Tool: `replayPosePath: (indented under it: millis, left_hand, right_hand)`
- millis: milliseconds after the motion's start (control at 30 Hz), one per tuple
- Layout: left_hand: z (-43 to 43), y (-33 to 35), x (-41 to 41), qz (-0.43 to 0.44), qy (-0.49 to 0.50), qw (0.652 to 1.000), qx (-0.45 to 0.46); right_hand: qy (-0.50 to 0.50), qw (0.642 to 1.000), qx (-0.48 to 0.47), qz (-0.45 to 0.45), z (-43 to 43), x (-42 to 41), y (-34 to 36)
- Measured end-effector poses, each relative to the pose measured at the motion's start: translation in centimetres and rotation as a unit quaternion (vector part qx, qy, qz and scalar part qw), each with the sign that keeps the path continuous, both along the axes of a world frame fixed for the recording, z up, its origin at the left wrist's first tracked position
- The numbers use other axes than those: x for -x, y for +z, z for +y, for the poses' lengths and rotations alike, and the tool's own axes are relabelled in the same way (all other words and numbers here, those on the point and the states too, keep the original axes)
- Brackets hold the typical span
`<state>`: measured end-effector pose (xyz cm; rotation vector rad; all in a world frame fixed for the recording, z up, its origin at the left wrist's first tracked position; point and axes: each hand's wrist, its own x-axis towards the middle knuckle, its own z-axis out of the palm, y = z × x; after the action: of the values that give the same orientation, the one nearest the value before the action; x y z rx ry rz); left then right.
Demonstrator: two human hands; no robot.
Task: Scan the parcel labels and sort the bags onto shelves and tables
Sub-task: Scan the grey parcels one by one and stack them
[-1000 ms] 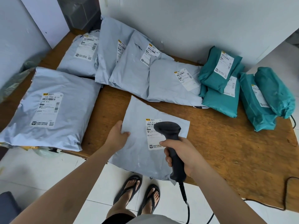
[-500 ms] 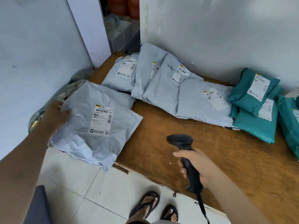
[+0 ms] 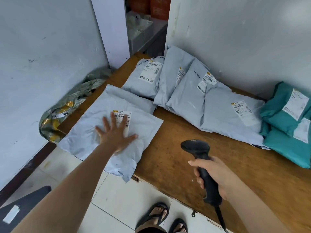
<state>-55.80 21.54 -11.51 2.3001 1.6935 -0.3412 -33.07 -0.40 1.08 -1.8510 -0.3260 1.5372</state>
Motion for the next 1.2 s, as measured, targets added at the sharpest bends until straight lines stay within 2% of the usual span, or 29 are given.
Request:
replayPosePath:
  millis: [267,433,500,567,600,667,700,733,800,933,1033,1067,1133,1200]
  left_hand:
    - [5.8,1.5,-1.2,-0.043,0.039,0.998,0.022]
    - [6.4,1.3,-2.4,-0.022,0.036,0.998,0.056]
    - [6.0,2.2,-4.6,-0.042,0.043,0.998,0.032]
    - [4.7,3.4,-8.3,-0.111,0.015,0.993,-0.037]
    - [3.8,4.0,-10.5,-0.175,-0.008,0.983,-0.057]
    - [1.5,5.1,-15.3,-0.321,-0.068,0.944,-0.023]
    - [0.3,5.3,-17.5,-0.366,-0.103,0.925,0.010]
    - [-0.9,5.2,-19.7,-0.380,-0.137,0.914,0.034]
    - [-2.3,4.7,-23.8,-0.365,-0.161,0.914,0.071]
    - [-3.3,1.9,-30.9,-0.302,-0.091,0.930,0.188]
    - [-3.7,0.8,-34.7,-0.286,0.008,0.931,0.228]
    - [-3.6,0.5,-35.6,-0.309,0.062,0.921,0.227]
    - [-3.2,0.1,-36.8,-0.376,0.180,0.880,0.227]
    - [-2.8,-0.3,-37.4,-0.425,0.242,0.840,0.235]
  right_hand:
    - [-0.031,1.000,-0.004,-0.002,1.1,-0.6,0.1]
    - [-0.049,0.999,0.003,-0.006,1.1,-1.6,0.1]
    - [-0.059,0.998,-0.002,-0.005,0.8,-2.5,0.4]
    - [-0.081,0.997,-0.008,-0.009,0.5,-3.9,0.7]
    - [-0.095,0.995,-0.011,-0.013,0.3,-4.7,1.0]
    - [-0.120,0.992,-0.020,-0.027,0.0,-6.6,1.8]
    - [-0.132,0.990,-0.026,-0.034,-0.4,-7.5,2.2]
    - [-0.144,0.988,-0.033,-0.040,-0.8,-8.5,2.5]
    - [-0.170,0.984,-0.038,-0.047,-2.0,-10.4,3.0]
    - [-0.222,0.974,-0.019,-0.043,-5.0,-14.2,3.0]
    - [-0.242,0.969,0.011,-0.043,-7.3,-16.8,2.5]
    - [-0.246,0.968,0.016,-0.042,-7.9,-17.6,2.3]
    - [-0.255,0.966,0.016,-0.035,-8.8,-18.8,1.9]
    - [-0.264,0.964,0.018,-0.028,-9.3,-19.7,1.4]
